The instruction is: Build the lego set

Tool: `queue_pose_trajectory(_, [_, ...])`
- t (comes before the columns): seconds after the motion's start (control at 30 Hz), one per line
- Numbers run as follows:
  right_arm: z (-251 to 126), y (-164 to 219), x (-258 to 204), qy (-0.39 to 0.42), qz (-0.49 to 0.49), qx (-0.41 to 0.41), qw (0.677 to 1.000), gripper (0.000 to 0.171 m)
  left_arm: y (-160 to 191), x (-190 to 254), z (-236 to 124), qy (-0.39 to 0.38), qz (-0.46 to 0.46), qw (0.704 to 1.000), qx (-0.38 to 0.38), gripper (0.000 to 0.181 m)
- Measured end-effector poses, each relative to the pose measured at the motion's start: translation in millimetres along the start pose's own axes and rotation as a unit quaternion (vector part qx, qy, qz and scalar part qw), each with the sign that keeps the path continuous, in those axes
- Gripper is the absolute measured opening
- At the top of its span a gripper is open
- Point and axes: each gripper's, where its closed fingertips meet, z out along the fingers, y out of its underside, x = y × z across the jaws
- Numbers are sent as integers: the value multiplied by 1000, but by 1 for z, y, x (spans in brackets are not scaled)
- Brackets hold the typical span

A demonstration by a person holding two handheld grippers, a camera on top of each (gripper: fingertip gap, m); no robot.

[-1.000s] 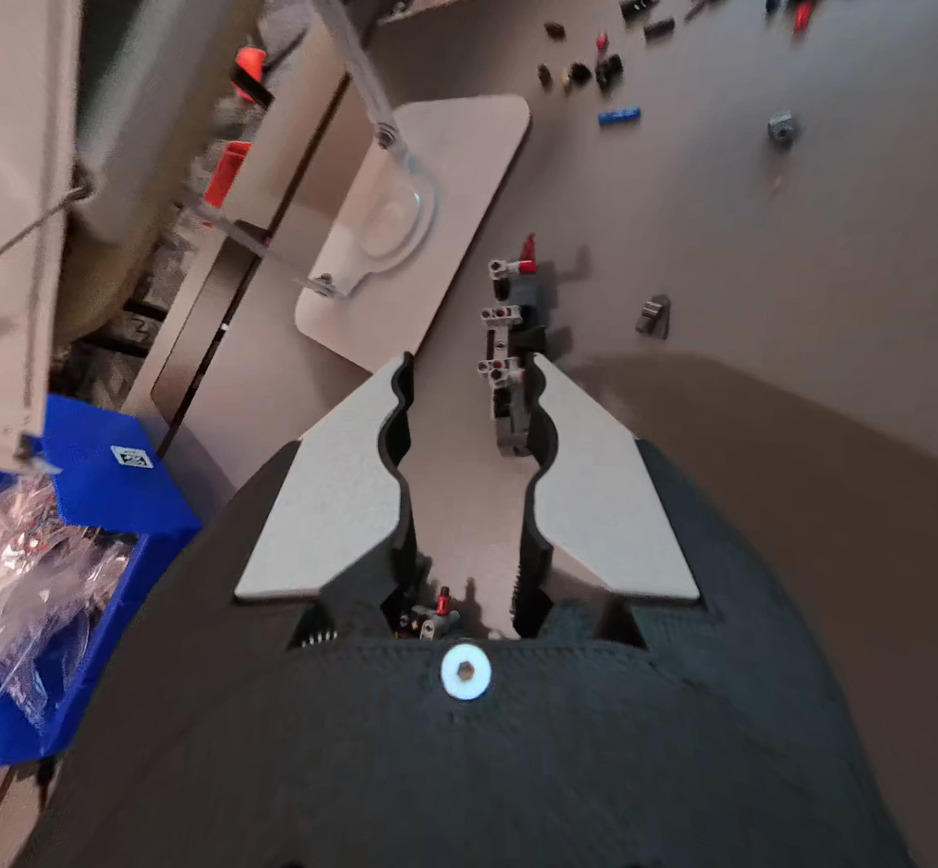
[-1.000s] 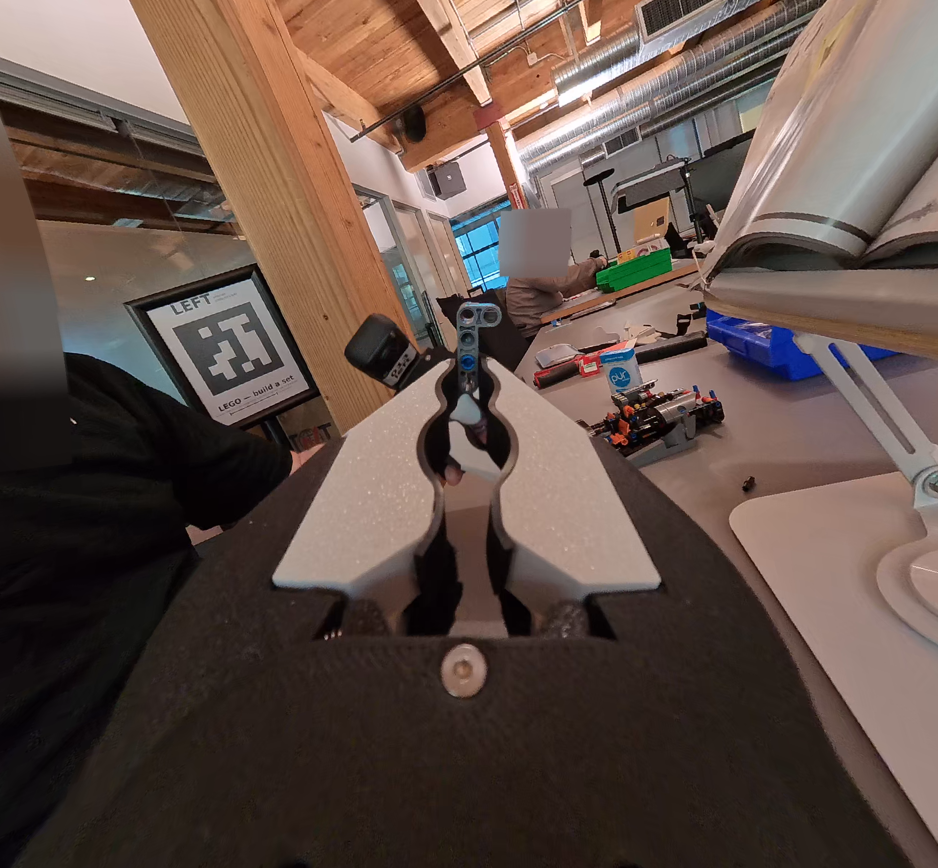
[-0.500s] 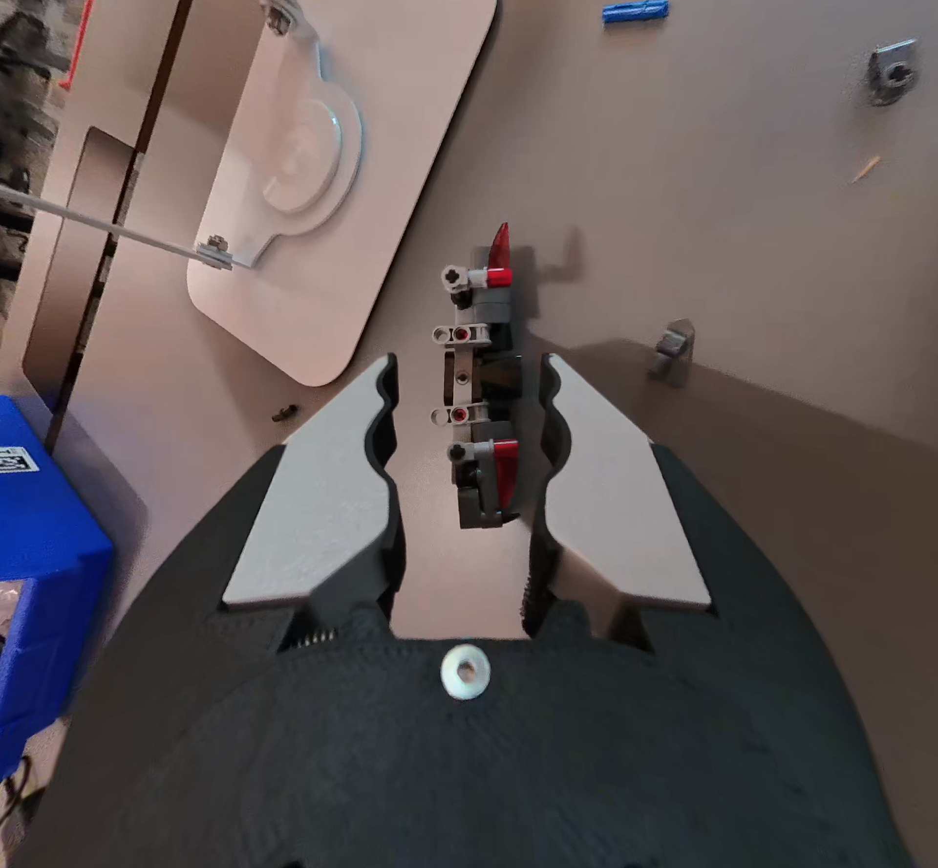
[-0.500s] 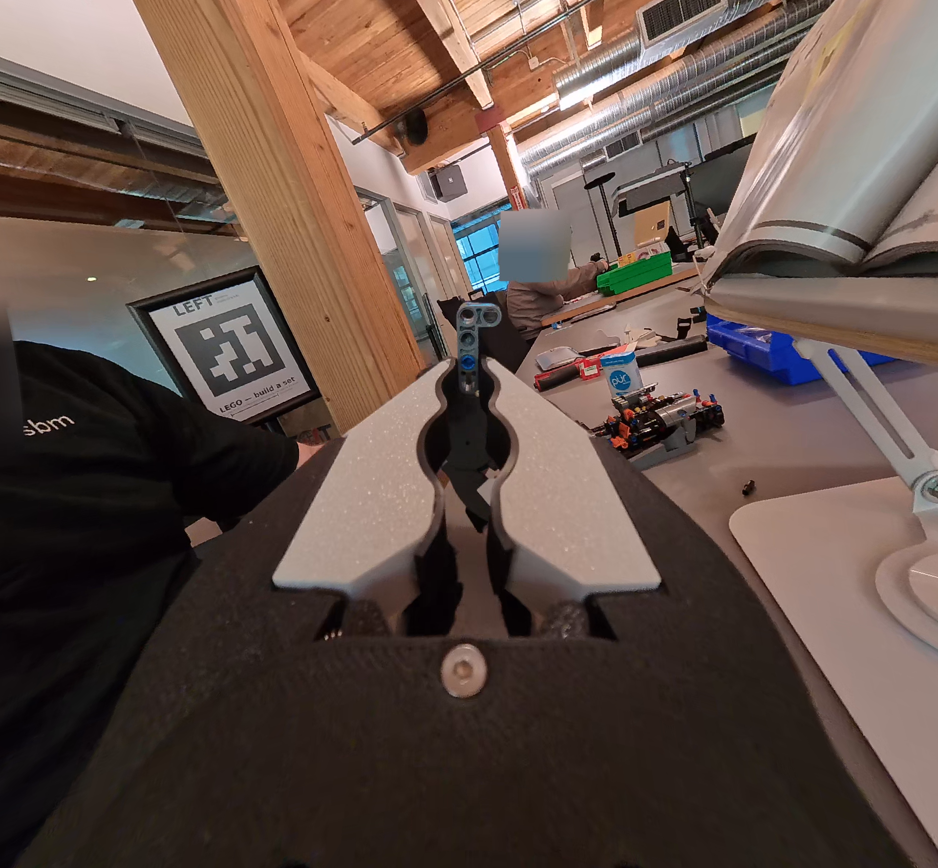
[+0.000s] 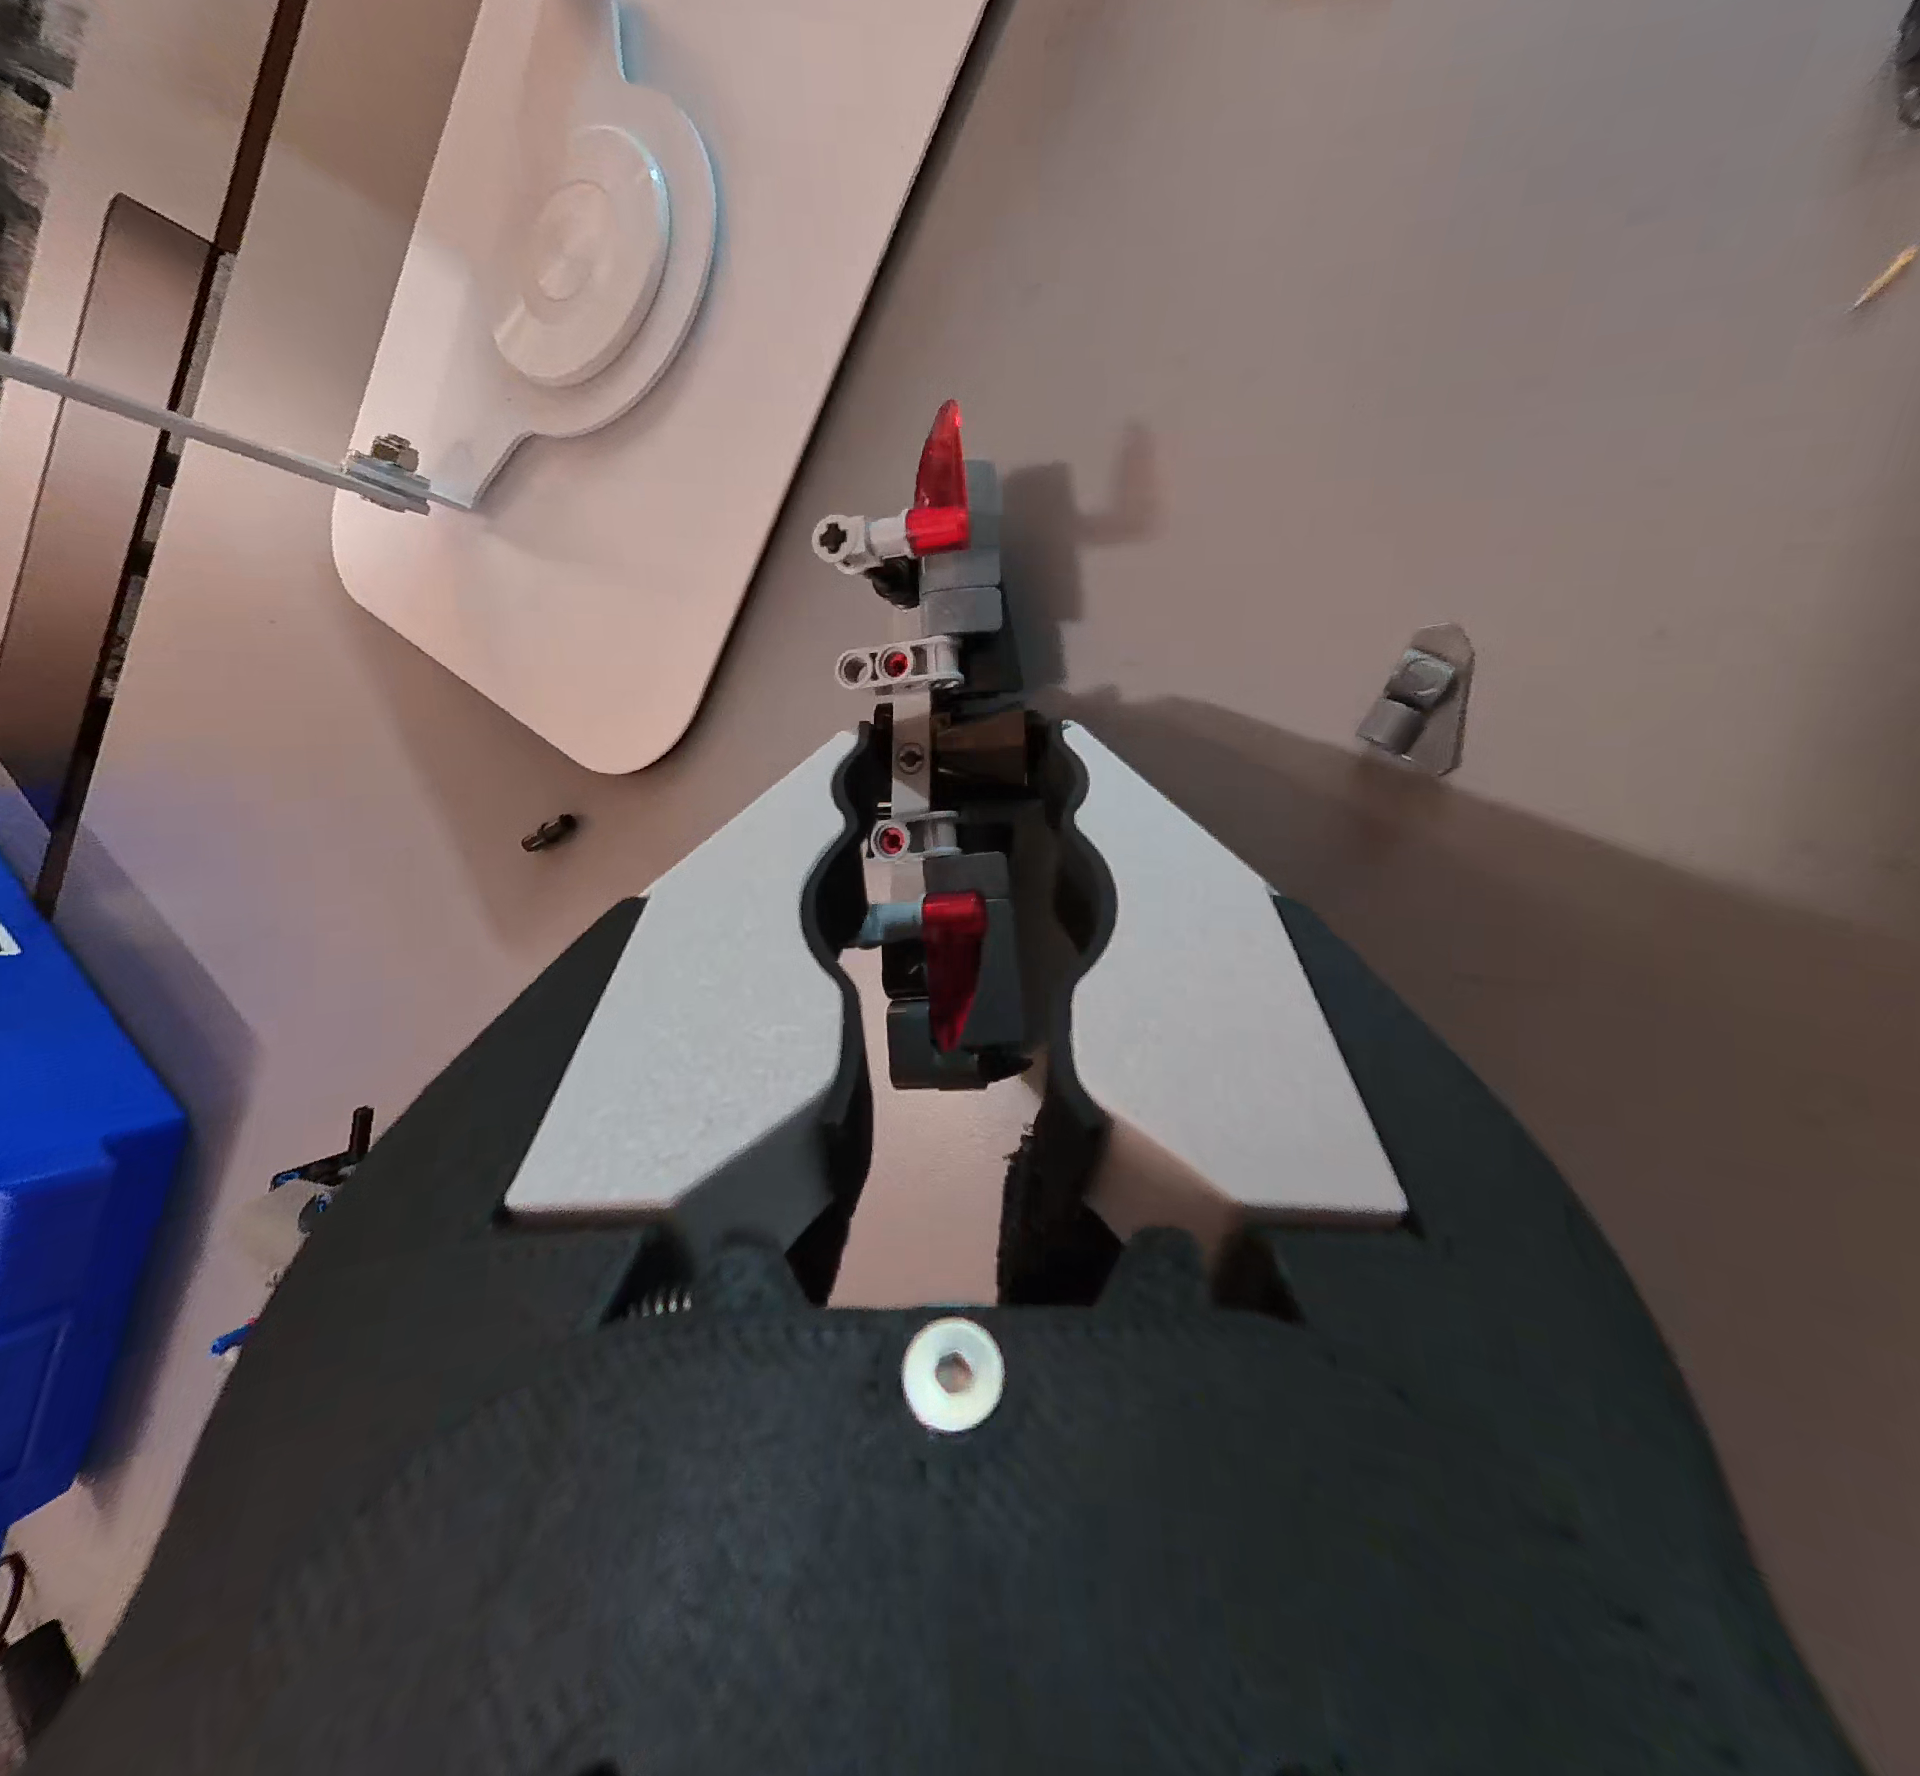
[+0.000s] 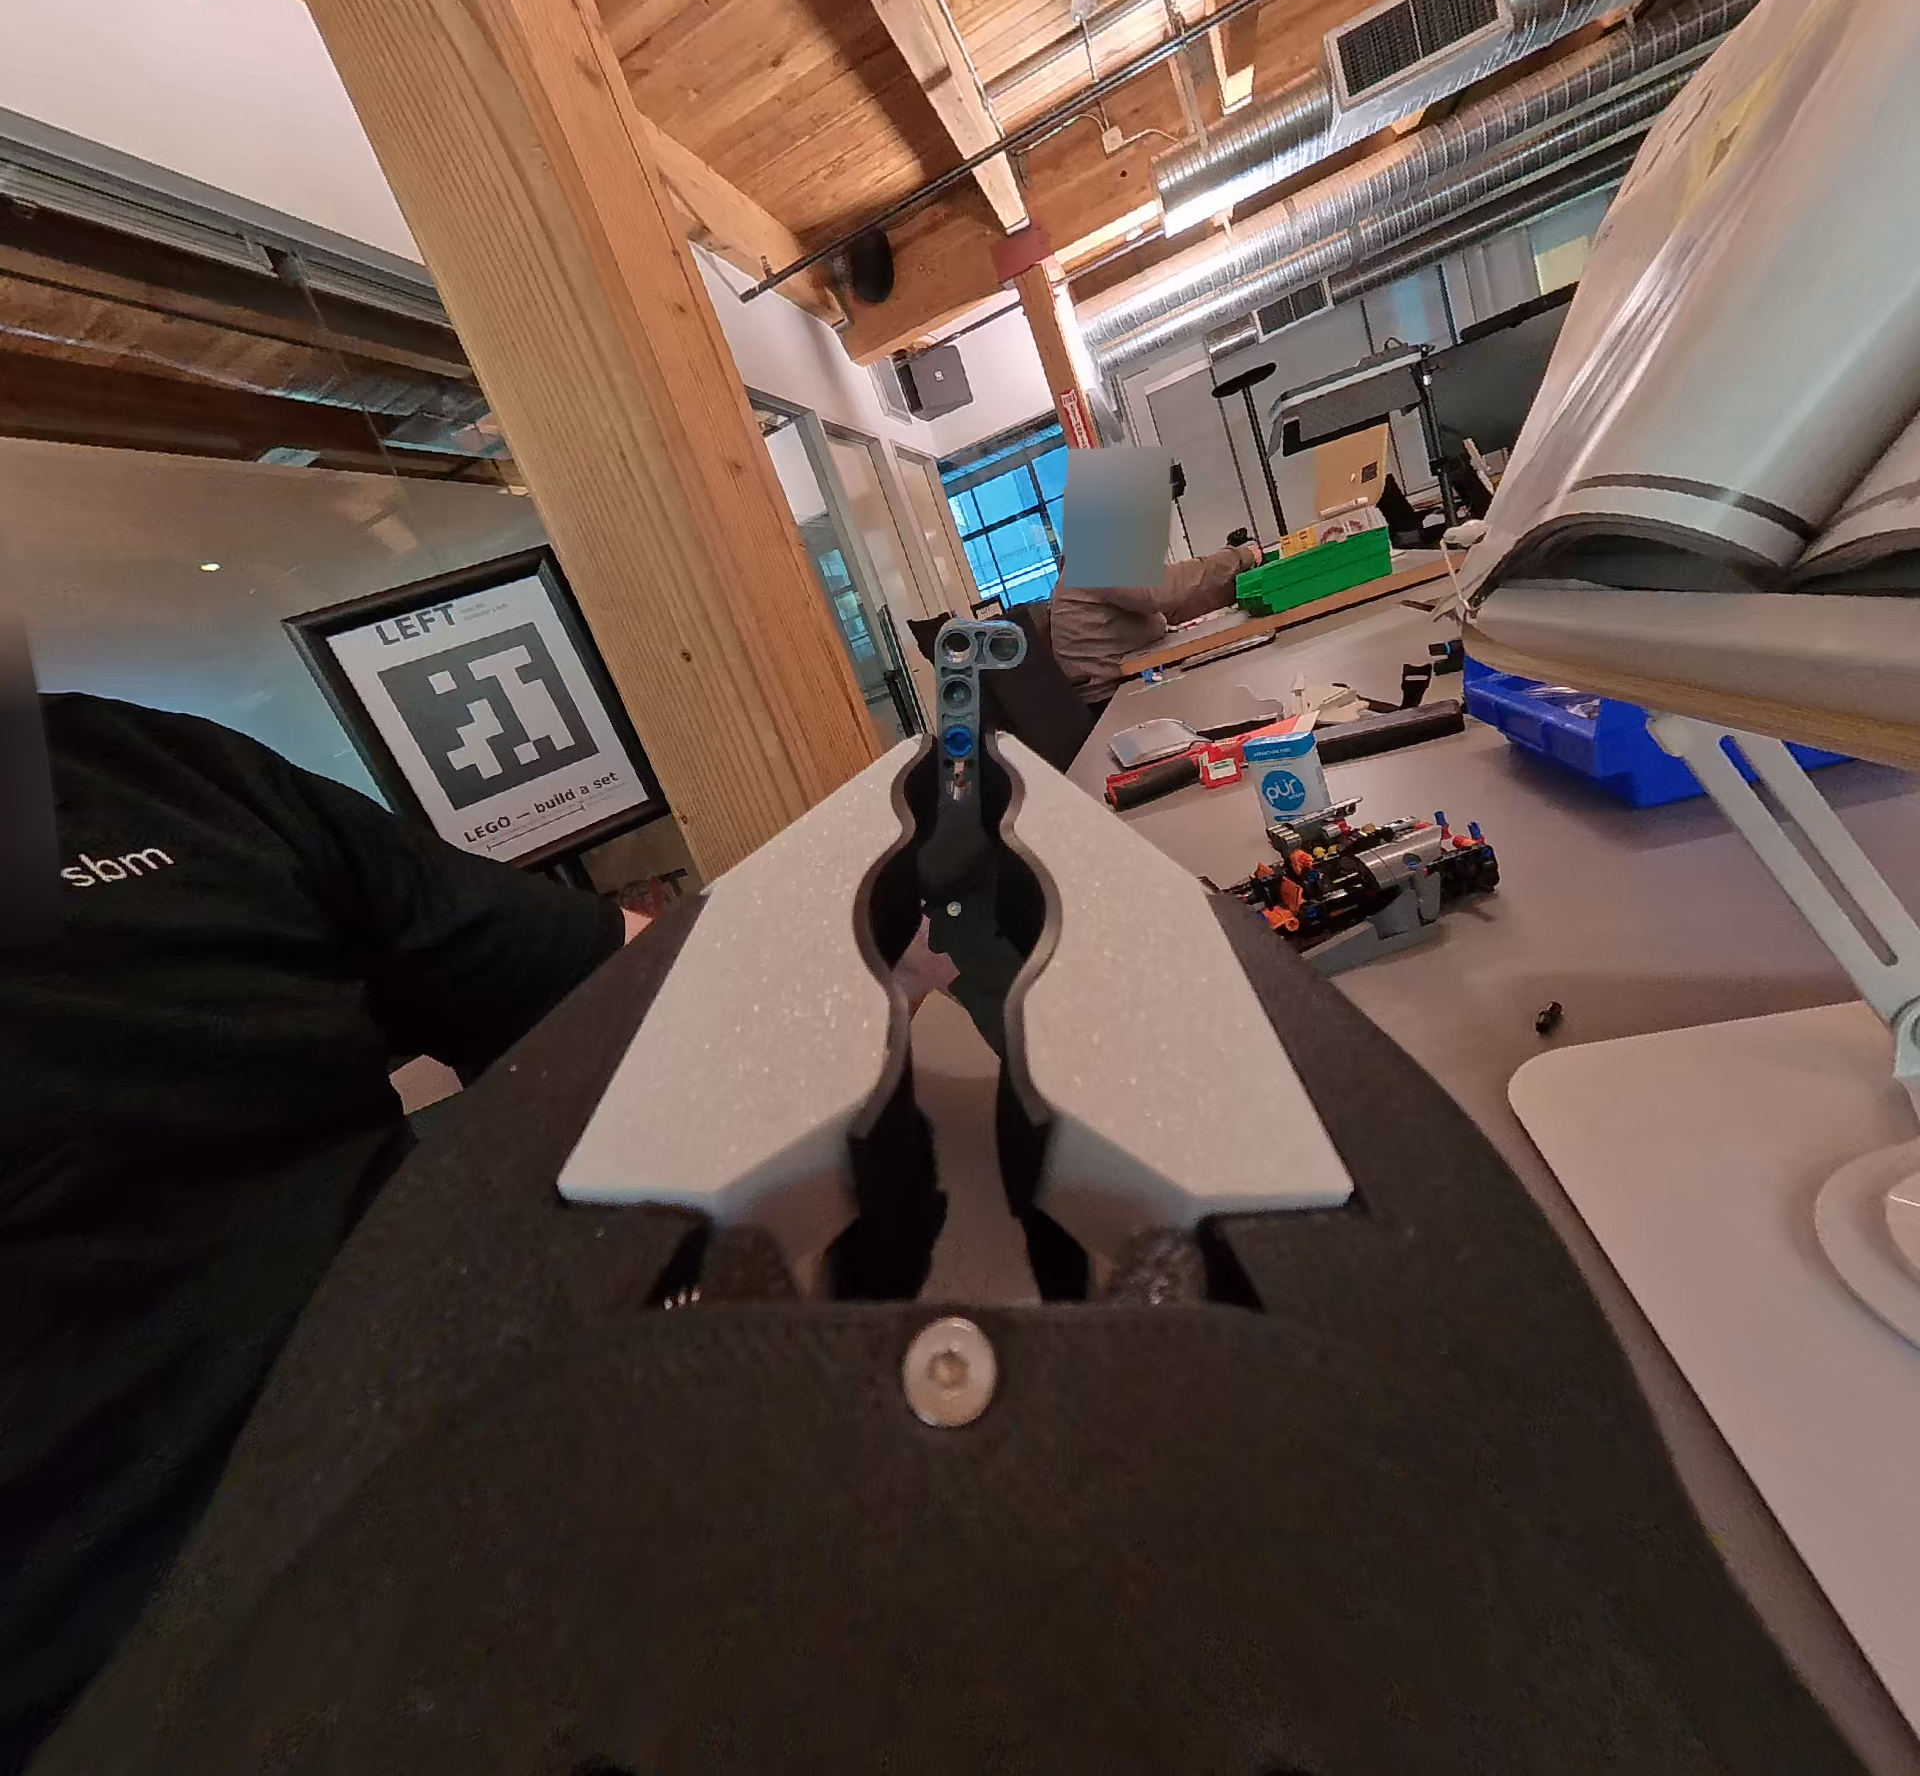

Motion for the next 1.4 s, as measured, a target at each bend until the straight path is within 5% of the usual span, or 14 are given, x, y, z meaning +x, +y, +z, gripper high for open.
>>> queue_pose_trajectory(0.1, [0,-1,0,1,-2,1,1000,4,-1,-3,-1,-11,-1,1000,4,16])
queue_pose_trajectory(0.87, [0,5,3,10,-8,-21,1000,4,-5,8,-28,20,-15,999,39,16])
queue_pose_trajectory(1.4, [6,23,5,-1,19,-58,998,4,-39,20,-81,83,-51,982,163,16])
